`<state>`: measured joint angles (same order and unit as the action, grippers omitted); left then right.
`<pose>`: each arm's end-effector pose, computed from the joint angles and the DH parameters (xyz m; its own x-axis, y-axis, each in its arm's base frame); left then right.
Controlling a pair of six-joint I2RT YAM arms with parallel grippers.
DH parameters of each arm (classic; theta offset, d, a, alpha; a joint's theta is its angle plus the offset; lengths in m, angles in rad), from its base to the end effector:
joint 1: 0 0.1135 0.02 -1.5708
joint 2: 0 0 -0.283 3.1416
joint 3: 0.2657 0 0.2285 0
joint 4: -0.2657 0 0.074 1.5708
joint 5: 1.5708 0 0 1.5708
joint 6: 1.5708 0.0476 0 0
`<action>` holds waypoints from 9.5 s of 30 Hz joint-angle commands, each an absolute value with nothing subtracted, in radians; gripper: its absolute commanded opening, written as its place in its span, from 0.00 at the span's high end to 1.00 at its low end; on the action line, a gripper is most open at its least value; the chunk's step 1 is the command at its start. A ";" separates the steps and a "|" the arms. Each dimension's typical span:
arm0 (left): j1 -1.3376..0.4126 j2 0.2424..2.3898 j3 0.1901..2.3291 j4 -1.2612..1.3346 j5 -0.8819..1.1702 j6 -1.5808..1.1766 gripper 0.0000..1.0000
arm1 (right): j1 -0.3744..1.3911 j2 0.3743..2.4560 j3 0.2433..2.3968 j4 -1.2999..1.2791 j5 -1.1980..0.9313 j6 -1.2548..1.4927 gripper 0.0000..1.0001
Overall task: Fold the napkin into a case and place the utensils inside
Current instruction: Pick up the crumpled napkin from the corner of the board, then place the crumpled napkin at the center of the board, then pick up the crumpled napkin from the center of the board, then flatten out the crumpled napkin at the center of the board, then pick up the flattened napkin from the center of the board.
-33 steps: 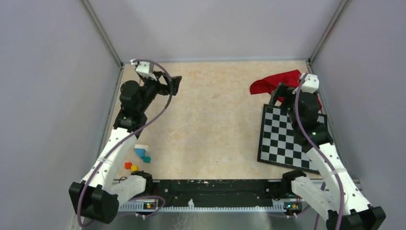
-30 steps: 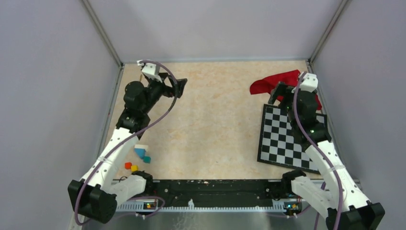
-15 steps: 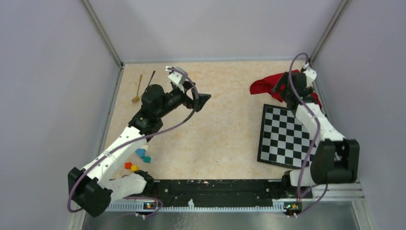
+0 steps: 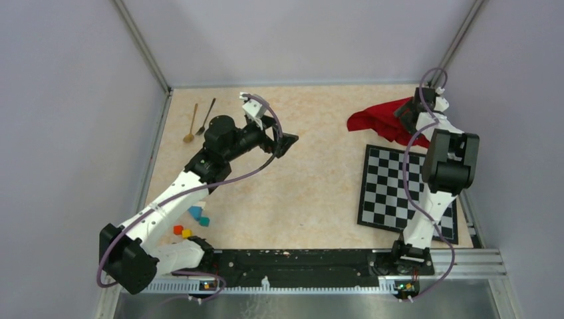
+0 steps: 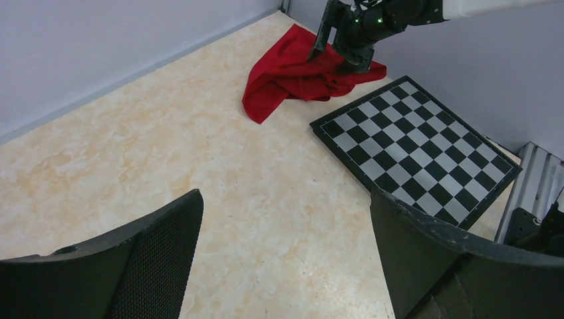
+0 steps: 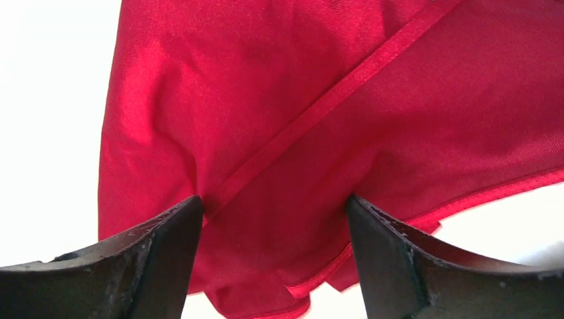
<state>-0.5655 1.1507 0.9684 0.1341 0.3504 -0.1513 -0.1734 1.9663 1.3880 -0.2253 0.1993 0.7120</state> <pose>0.2030 -0.1482 0.3852 -0.1597 -0.0663 -0.9849 0.7776 0.6062 -0.1669 0.4221 -0.0835 0.2175 -0.3379 0.7093 -0.6186 0.6938 0.6318 0.3456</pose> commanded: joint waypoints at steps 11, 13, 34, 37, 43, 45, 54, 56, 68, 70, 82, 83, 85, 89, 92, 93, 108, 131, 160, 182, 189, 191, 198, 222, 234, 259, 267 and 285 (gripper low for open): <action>-0.567 1.158 1.005 0.135 0.260 -0.132 0.01 | 0.076 2.009 1.794 -0.418 -0.041 0.489 1.00; -0.567 1.158 1.004 0.126 0.218 -0.137 0.01 | 0.144 1.894 1.687 -0.405 -0.116 0.447 1.00; -0.572 1.144 0.709 -0.137 0.394 -0.604 0.01 | 0.372 1.267 0.823 -0.349 -0.528 0.455 0.70; -0.592 1.133 0.665 -0.171 0.411 -0.610 0.01 | 0.373 1.245 0.816 -0.406 -0.416 0.424 0.52; -0.829 1.133 0.681 -0.351 0.118 -0.603 0.01 | 0.371 1.269 0.853 -0.459 -0.132 0.418 0.20; -0.927 1.166 0.689 -0.412 0.016 -0.620 0.01 | 0.368 1.304 0.861 -0.443 -0.139 0.450 0.20; -1.232 1.369 0.718 -0.421 -0.193 -0.628 0.06 | 0.360 1.471 0.956 -0.449 0.027 0.500 0.28; -1.253 1.403 0.733 -0.431 -0.211 -0.639 0.07 | 0.370 1.532 1.030 -0.507 0.103 0.511 0.30; -1.275 1.306 0.667 -0.422 -0.209 -0.699 0.03 | 0.442 1.823 1.312 -0.586 0.251 0.683 0.34; -1.275 1.279 0.664 -0.429 -0.206 -0.701 0.02 | 0.448 1.861 1.339 -0.580 0.267 0.695 0.36; -1.276 1.273 0.681 -0.473 -0.209 -0.657 0.01 | 0.465 1.928 1.216 -0.478 0.371 0.745 0.76; -1.276 1.293 0.685 -0.473 -0.212 -0.651 0.02 | 0.465 1.922 1.207 -0.467 0.371 0.747 0.81; -1.275 1.338 0.697 -0.481 -0.226 -0.648 0.04 | 0.466 1.911 1.199 -0.456 0.371 0.745 0.91; -1.275 1.422 0.716 -0.497 -0.256 -0.629 0.12 | 0.466 1.878 1.203 -0.456 0.380 0.729 1.00; -1.276 1.473 0.726 -0.495 -0.268 -0.629 0.15 | 0.466 1.852 1.210 -0.455 0.378 0.716 1.00; -1.276 1.489 0.727 -0.496 -0.276 -0.635 0.17 | 0.466 1.846 1.214 -0.459 0.374 0.712 1.00; -1.275 1.455 1.002 -0.934 -0.668 -0.784 1.00 | 0.465 1.562 1.313 -0.497 0.236 0.477 1.00; -1.275 0.728 1.430 -0.532 -0.402 -0.171 1.00 | 0.466 0.684 1.274 -0.140 -0.579 0.524 1.00; -0.115 2.346 2.444 -0.997 -0.061 -0.199 0.34 | 0.258 2.088 1.856 -0.342 0.134 0.328 0.61; -0.280 1.549 0.921 -0.228 0.450 -0.431 0.01 | 0.534 1.682 1.113 -0.328 -0.179 0.361 0.34; -0.281 1.433 0.768 -0.219 0.286 -0.479 0.01 | 0.570 1.653 1.012 -0.314 -0.143 0.357 0.35; -0.276 1.415 0.735 -0.255 0.225 -0.503 0.01 | 0.583 1.641 0.981 -0.295 -0.137 0.365 0.35; -0.255 1.322 0.610 -0.313 0.181 -0.566 0.01 | 0.635 1.631 0.887 -0.257 -0.138 0.416 0.36; -0.247 0.931 0.714 -0.546 0.110 -0.626 0.01 | 0.725 1.316 0.996 -1.009 0.359 1.258 0.40; -0.247 0.915 0.745 -0.572 0.137 -0.598 0.01 | 0.629 1.342 0.857 -0.901 0.313 1.270 0.65; -0.247 0.911 0.790 -0.652 0.061 -0.633 0.01 | 0.611 1.535 0.834 -0.836 0.273 1.317 0.56; -0.247 0.919 0.811 -0.715 0.010 -0.685 0.01 | 0.611 1.578 0.792 -0.784 0.285 1.338 0.67; -0.247 1.149 0.780 -0.900 -0.164 -0.925 0.36 | 0.615 1.484 0.754 -0.700 0.251 1.308 1.00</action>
